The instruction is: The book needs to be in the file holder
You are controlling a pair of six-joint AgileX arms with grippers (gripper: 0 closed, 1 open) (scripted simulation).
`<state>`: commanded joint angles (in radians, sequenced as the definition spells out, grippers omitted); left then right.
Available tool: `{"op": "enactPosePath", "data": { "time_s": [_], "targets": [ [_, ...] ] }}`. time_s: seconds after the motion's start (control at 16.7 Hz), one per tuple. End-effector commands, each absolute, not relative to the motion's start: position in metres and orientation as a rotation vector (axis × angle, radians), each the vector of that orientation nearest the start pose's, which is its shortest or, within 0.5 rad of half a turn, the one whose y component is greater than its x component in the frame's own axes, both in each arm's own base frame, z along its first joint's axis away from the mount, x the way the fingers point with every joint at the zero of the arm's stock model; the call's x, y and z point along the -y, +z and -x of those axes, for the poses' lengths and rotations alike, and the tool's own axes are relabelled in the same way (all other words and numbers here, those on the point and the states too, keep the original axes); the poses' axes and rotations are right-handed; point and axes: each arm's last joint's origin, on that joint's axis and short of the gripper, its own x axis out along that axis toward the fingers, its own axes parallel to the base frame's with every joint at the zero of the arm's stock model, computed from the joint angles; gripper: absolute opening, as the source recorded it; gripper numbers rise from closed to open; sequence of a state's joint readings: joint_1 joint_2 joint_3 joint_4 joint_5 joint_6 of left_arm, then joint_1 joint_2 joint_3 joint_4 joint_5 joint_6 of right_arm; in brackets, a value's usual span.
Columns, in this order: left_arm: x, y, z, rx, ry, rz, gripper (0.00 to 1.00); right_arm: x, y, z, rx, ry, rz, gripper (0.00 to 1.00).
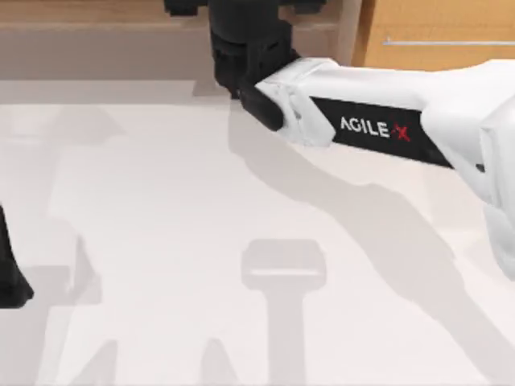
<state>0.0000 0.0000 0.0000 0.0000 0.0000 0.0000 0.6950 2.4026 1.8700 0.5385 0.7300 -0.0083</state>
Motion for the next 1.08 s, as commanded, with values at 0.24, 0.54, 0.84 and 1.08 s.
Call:
{"op": "enactPosePath", "data": {
  "time_s": [0.24,0.54,0.84,1.08],
  "targets": [
    [0.0012,0.16,-0.1057,0.0,0.0,0.0,1.0,-0.3446,0.2051,-0.4361,0.011,-0.007,0.013,1.0],
    [0.0012,0.16,-0.1057,0.0,0.0,0.0,1.0,-0.3446,0.2051,-0.4361,0.011,-0.007,0.013,0.62],
    [0.0012,0.16,-0.1057,0.0,0.0,0.0,1.0,-0.3446,0.2051,-0.4361,0.011,-0.007,0.013,0.25],
    [0.0012,0.16,-0.1057,0.0,0.0,0.0,1.0,-0.3446,0.2051,-0.4361,0.011,-0.007,0.013,0.0]
  ]
}}
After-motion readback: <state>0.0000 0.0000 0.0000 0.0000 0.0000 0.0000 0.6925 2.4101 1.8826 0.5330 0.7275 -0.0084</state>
